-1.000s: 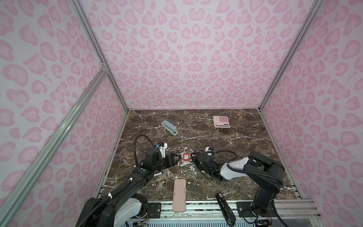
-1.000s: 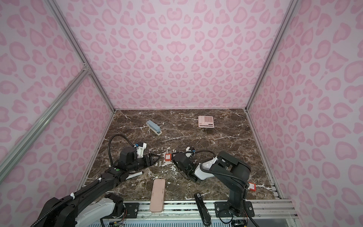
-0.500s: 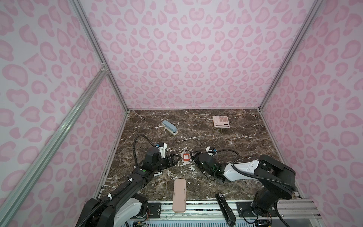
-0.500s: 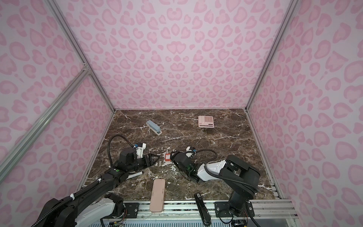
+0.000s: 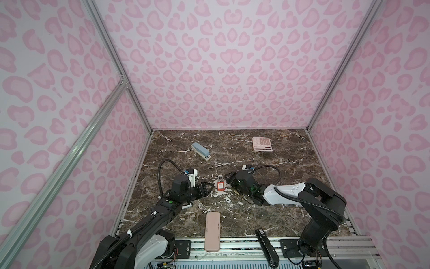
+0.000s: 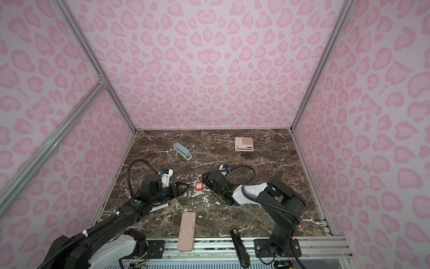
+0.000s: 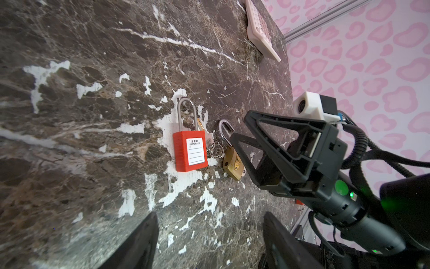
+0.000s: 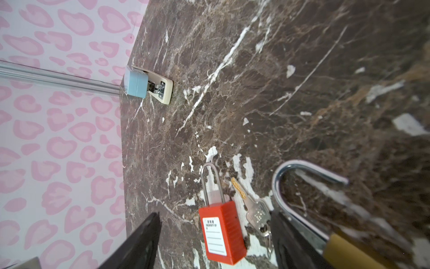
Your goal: Lock with the key
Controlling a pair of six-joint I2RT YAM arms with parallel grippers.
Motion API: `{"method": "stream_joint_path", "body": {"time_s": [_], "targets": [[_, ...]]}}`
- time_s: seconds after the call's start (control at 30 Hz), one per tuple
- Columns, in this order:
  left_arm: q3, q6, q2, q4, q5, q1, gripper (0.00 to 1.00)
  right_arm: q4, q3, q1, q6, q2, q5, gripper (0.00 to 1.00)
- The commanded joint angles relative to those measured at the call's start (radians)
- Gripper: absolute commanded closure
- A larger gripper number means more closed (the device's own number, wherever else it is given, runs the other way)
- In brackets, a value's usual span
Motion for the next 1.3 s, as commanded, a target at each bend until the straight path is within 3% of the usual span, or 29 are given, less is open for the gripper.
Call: {"method": "stream_joint_path", "body": {"time_s": [0.0,1.03,1.17,1.27], "targets": [[0.006,0.007,-0.004,0.001,-0.005,0.001,0.28,-0.017,0.003,-0.006,-0.021,0.018,-0.034,0.24],[0.020,0.009,0.015,-0.001,0.001,0.001,0.28,0.064,0.003,-0.015,0.003,0.045,-0.136,0.24],[0.023,0.001,0.011,0.004,0.002,0.000,0.28,0.025,-0.039,-0.049,-0.056,-0.035,-0.151,0.24],[0.030,-0.005,0.015,0.011,0.004,0.001,0.28,-0.069,-0.046,-0.109,-0.177,-0.111,-0.230,0.24]]}}
